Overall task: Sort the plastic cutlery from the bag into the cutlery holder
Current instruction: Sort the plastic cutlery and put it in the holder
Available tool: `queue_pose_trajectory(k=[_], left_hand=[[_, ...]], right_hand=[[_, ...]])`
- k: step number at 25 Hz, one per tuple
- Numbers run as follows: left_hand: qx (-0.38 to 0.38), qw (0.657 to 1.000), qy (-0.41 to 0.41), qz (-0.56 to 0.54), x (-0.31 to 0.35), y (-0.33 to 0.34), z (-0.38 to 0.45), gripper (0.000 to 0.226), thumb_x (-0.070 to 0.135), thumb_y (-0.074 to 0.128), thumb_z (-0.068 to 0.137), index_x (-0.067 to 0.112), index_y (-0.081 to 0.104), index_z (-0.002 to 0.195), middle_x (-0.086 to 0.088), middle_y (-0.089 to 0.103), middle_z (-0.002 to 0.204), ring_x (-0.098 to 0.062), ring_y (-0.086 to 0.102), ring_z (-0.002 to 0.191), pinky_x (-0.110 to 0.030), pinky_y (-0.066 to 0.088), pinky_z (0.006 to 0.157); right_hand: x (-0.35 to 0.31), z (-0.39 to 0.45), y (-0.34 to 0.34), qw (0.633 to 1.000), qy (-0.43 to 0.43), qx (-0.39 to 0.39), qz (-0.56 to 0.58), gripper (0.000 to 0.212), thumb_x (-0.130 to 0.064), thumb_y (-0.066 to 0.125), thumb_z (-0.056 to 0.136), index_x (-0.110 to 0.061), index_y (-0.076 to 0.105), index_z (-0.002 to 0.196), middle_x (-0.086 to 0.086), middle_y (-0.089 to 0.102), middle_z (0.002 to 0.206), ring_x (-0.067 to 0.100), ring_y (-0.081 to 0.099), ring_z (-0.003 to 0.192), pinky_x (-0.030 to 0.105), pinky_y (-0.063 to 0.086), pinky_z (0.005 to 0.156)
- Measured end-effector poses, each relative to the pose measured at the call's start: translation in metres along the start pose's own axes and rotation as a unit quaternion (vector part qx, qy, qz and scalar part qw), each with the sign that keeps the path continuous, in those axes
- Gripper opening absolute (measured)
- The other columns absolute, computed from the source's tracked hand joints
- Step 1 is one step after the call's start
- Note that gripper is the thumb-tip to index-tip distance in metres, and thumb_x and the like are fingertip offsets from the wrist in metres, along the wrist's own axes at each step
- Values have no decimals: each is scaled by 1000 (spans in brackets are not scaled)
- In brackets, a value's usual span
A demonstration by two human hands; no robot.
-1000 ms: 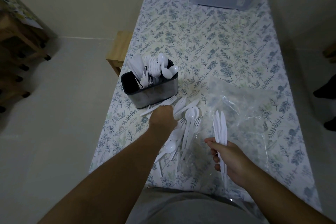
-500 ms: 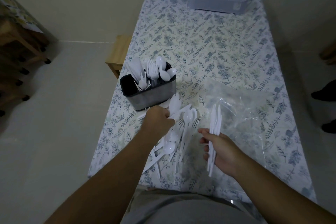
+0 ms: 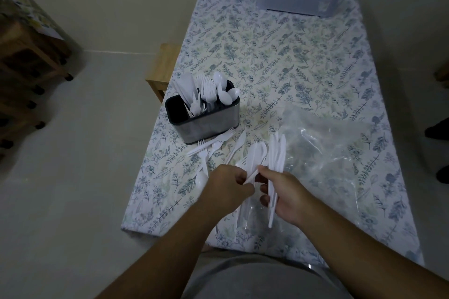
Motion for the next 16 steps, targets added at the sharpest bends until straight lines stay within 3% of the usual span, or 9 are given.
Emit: queue_pose_trajectory(k=[4, 7, 8, 10, 13, 16], left_hand=[[-16, 997, 26, 66, 5, 1, -4, 16, 15, 69, 80, 4, 67, 68, -15, 64, 63, -11, 45, 49, -21, 39, 49], [-4, 997, 18, 72, 6, -13, -6, 29, 12, 72, 80, 6, 56, 57, 0, 49, 50, -9, 39, 45, -18, 37, 47], [10, 998, 10, 55, 5, -20, -4, 32, 12, 73, 80, 10, 53, 54, 2, 49, 48, -10, 41, 44, -19, 40, 48], [31, 999, -1, 13, 5, -27, 1, 27, 12, 73, 80, 9, 58, 59, -10, 60, 54, -19, 53, 47, -28, 50, 54], [19, 1000, 0, -14, 15, -9, 4, 25, 13, 72, 80, -1, 60, 63, -18, 56, 56, -17, 45, 47, -28, 44, 51], [34, 999, -8, -25, 16, 8, 5, 26, 15, 71, 79, -2, 59, 64, -15, 49, 53, -15, 40, 48, -28, 37, 49]], right_hand=[[-12, 0, -15, 997, -42, 64, 20, 12, -15, 66, 96, -6, 70, 90, 7, 65, 75, 14, 49, 54, 26, 39, 45], [-21, 2, -21, 994, -70, 81, 3, 13, -18, 62, 99, -7, 67, 94, 10, 70, 76, 13, 45, 53, 25, 36, 45], [-21, 2, -23, 994, -67, 85, -9, 12, -18, 59, 100, -8, 66, 98, 10, 69, 75, 14, 44, 54, 26, 36, 47], [-12, 2, -27, 995, -40, 90, -31, 15, -18, 55, 99, -10, 66, 102, 8, 62, 71, 19, 49, 61, 30, 39, 55], [2, -2, -16, 999, -14, 47, -16, 20, -14, 52, 95, -12, 70, 103, 11, 57, 77, 25, 55, 72, 33, 48, 60], [8, -7, -5, 1000, -19, 5, -13, 24, -13, 52, 94, -4, 69, 109, 25, 69, 93, 32, 68, 82, 44, 59, 70]])
Point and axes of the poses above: each hand's wrist, its own z-axis towards the middle knuckle, its own y-axis out of the palm, x = y × z, the point moved 9 cm from there along z, towards the middle knuckle
